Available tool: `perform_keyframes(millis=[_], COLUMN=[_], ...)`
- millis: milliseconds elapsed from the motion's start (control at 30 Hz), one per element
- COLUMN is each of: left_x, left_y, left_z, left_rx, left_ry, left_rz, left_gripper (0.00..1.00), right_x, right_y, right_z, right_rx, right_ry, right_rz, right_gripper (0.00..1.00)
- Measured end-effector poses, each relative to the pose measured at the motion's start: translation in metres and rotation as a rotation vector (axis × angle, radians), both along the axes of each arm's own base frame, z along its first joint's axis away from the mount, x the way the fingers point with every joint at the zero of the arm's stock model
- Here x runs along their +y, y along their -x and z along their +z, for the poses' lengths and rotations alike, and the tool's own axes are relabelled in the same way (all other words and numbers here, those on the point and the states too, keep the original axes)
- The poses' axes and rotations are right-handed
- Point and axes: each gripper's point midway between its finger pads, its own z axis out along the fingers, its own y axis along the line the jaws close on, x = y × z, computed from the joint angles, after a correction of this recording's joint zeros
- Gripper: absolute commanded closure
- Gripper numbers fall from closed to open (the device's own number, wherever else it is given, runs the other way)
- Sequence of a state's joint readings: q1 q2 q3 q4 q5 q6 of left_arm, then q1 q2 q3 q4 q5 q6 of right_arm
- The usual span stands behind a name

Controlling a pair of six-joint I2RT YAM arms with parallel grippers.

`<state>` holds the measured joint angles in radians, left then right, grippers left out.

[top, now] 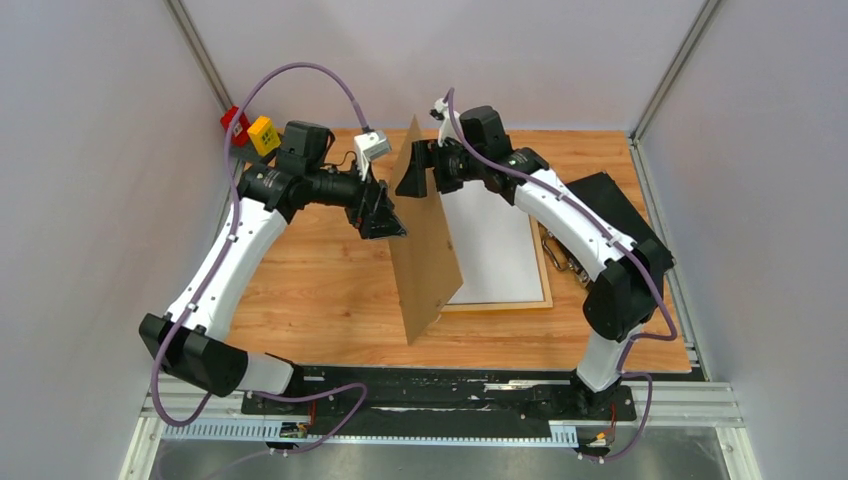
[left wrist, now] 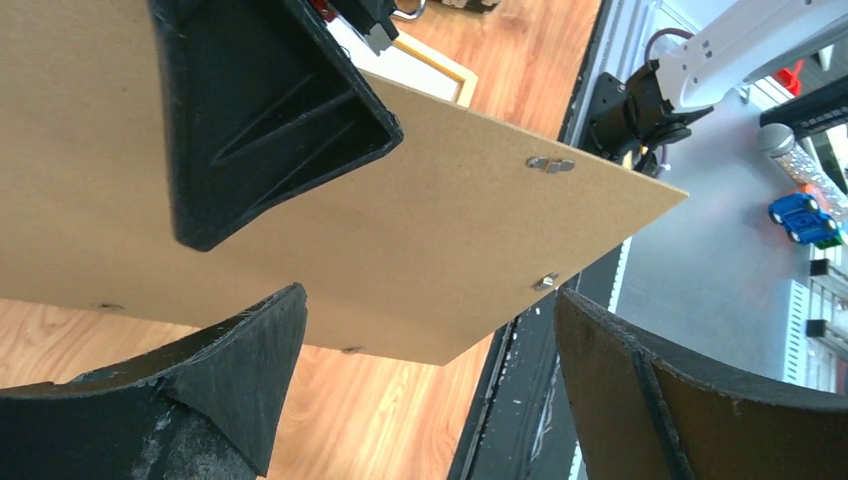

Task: Put the photo into the frame

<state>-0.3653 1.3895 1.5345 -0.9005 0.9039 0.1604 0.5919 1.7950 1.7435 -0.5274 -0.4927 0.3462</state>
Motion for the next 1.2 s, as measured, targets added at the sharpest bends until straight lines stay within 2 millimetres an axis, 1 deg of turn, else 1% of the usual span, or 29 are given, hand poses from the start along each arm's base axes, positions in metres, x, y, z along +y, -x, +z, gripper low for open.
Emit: perform_keyframes(millis=[100, 333, 400, 500, 533, 600, 633, 700, 767, 867, 967, 1067, 1133, 1200], left_x=[0.003, 0.014, 0.018, 0.026, 0.028, 0.032, 0.034, 0.036, 0.039, 0.044, 0.051, 0.061, 0.069, 0.078], left_y=[0.0, 0.003, 0.006, 0.011, 0.013, 0.015, 0.016, 0.017, 0.018, 0.018, 0.016, 0.012, 0.008, 0.001], left_z=[0.003, 0.011, 0.011, 0.009, 0.007, 0.003, 0.001, -0.003, -0.011, -0.023, -0.034, -0.04, -0.038, -0.034], left_rx=[-0.022, -0.084, -0.105, -0.127, -0.128, -0.13, -0.129, -0.126, -0.117, -0.102, -0.097, -0.093, -0.1, -0.112], left_ry=[-0.008, -0.041, -0.055, -0.077, -0.085, -0.1, -0.107, -0.121, -0.139, -0.17, -0.198, -0.216, -0.216, -0.211], left_rz=[0.017, 0.065, 0.082, 0.104, 0.111, 0.124, 0.13, 0.14, 0.151, 0.172, 0.202, 0.248, 0.285, 0.329], left_gripper=[0.0, 0.0, 0.0, 0.0, 0.0, 0.0, 0.0, 0.0, 0.0, 0.0, 0.0, 0.0, 0.0, 0.0], right_x=[-0.003, -0.014, -0.019, -0.027, -0.029, -0.031, -0.032, -0.034, -0.034, -0.035, -0.042, -0.054, -0.066, -0.076], right_y=[0.002, 0.008, 0.012, 0.018, 0.02, 0.021, 0.021, 0.023, 0.026, 0.023, 0.019, 0.013, 0.01, 0.008], right_z=[-0.004, -0.015, -0.019, -0.026, -0.03, -0.037, -0.041, -0.048, -0.047, -0.047, -0.044, -0.036, -0.026, -0.012], right_rx=[-0.001, -0.006, -0.008, -0.012, -0.01, -0.005, 0.008, 0.037, 0.057, 0.063, 0.07, 0.073, 0.066, 0.057], right_ry=[0.012, 0.049, 0.064, 0.084, 0.09, 0.103, 0.107, 0.109, 0.097, 0.091, 0.085, 0.061, 0.041, 0.009], right_rz=[-0.005, -0.013, -0.018, -0.022, -0.022, -0.025, -0.036, -0.042, -0.035, -0.047, -0.069, -0.099, -0.13, -0.155], right_gripper=[0.23, 0.42, 0.49, 0.66, 0.75, 0.97, 1.0, 1.0, 1.0, 1.0, 1.0, 1.0, 1.0, 1.0])
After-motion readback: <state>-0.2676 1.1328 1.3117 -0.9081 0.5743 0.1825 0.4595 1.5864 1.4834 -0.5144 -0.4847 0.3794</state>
